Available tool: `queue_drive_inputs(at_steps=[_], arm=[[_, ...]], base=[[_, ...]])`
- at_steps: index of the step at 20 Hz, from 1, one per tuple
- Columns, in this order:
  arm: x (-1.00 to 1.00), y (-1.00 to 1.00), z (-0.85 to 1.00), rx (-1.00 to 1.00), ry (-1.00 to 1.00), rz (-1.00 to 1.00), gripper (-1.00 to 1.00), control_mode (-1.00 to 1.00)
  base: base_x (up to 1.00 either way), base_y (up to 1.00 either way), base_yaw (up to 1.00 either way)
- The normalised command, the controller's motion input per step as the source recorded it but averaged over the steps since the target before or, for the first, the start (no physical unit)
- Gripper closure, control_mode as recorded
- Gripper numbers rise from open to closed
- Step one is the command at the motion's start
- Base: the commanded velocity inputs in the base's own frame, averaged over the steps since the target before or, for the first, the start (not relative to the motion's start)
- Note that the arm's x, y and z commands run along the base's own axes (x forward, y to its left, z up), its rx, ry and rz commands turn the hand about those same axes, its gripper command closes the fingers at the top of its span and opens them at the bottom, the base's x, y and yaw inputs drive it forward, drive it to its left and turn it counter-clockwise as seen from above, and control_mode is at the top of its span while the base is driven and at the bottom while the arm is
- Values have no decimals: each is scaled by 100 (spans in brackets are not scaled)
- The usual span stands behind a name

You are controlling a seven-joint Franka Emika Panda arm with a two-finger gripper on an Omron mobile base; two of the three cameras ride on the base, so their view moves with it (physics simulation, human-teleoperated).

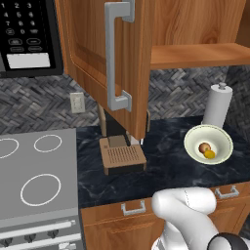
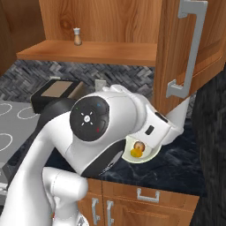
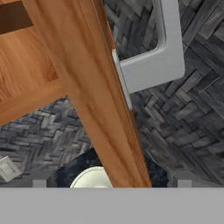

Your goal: Open the cabinet. Pick the apple and mango from the cabinet and place them into the bowl. Then close the cabinet.

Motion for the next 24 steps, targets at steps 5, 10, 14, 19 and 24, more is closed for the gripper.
queue_drive_inputs(at_steps=[5, 10, 14, 19, 24], arm=[[30, -24, 0, 0, 0, 7, -100, -100], [27, -27, 0, 0, 0, 10, -100, -100], [23, -15, -1, 0, 0, 14, -100, -100], [10, 0, 0, 0, 0, 17, -100, -100], [1, 15, 0, 0, 3, 21, -100, -100]], base=[[0, 0, 0], [0, 0, 0], [0, 0, 0], [0, 0, 0], [0, 0, 0]])
